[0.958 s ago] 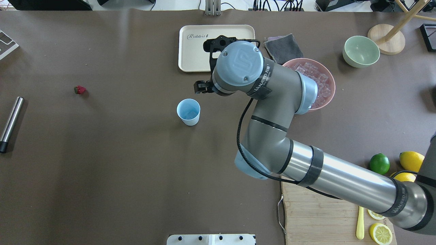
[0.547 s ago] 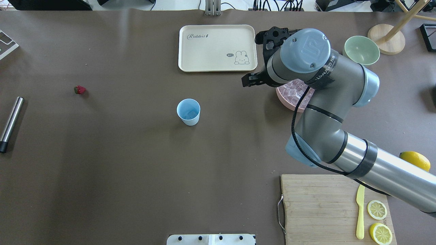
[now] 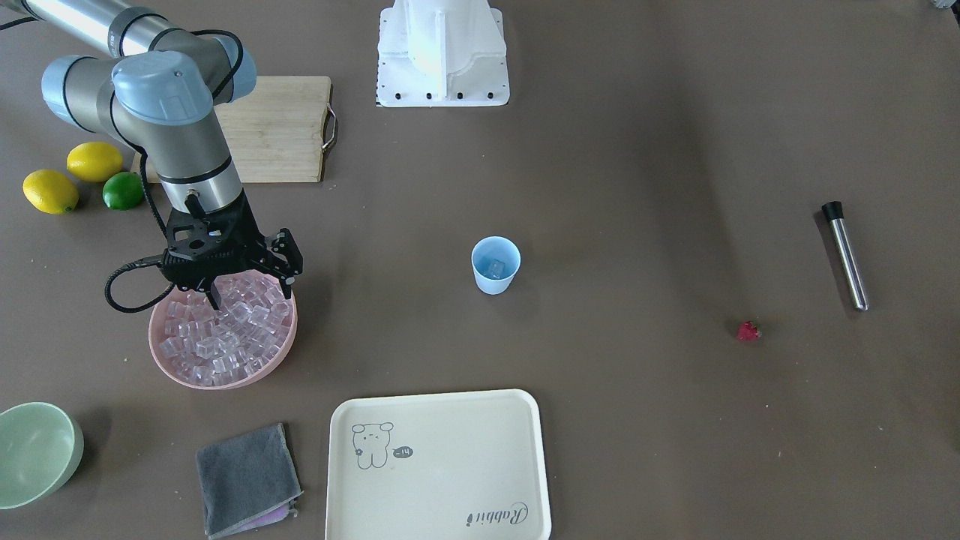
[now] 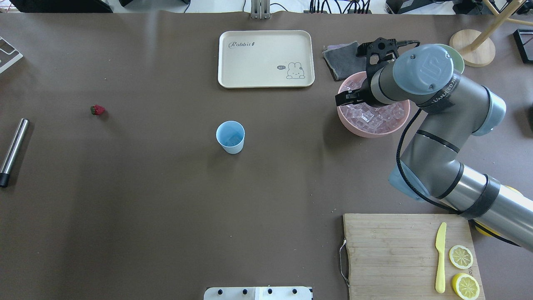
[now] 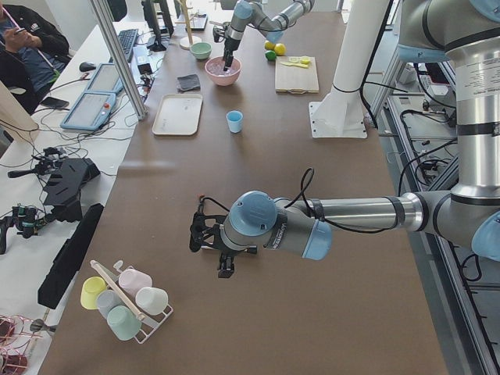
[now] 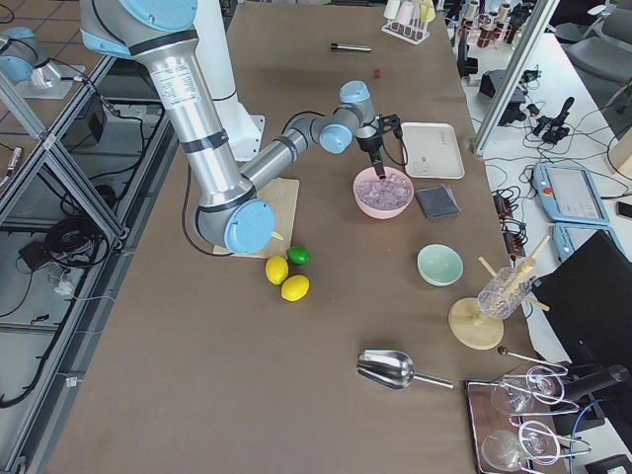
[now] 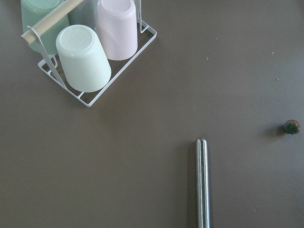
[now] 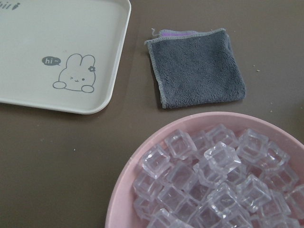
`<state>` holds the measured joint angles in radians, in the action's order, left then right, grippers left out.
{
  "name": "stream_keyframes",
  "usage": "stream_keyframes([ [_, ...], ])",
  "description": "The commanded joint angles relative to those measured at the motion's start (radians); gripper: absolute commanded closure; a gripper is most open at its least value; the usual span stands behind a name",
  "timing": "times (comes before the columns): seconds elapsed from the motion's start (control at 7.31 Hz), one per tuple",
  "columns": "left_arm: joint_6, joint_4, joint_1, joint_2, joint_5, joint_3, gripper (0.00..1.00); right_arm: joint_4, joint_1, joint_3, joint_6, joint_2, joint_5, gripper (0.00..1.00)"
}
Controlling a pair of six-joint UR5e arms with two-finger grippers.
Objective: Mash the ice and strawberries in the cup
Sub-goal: 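Move the right gripper back down into the ice bowl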
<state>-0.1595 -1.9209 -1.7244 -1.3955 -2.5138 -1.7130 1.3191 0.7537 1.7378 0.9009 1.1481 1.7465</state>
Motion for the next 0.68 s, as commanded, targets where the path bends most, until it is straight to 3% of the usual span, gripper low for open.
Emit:
stream_keyframes([
  [0.0, 0.0, -0.001, 0.0, 0.001, 0.0, 0.0, 0.01, -0.012, 0.006, -0.033, -0.019, 0.009, 0.002, 0.04],
  [0.27, 0.0, -0.001, -0.001, 0.003, -0.002, -0.002, 0.01, -0.003, 0.018, -0.037, -0.249, 0.016, 0.002, 0.0],
  [0.55, 0.0, -0.003, -0.001, 0.003, -0.002, -0.004, 0.01, -0.011, 0.082, -0.078, -0.325, 0.01, 0.156, 0.0],
])
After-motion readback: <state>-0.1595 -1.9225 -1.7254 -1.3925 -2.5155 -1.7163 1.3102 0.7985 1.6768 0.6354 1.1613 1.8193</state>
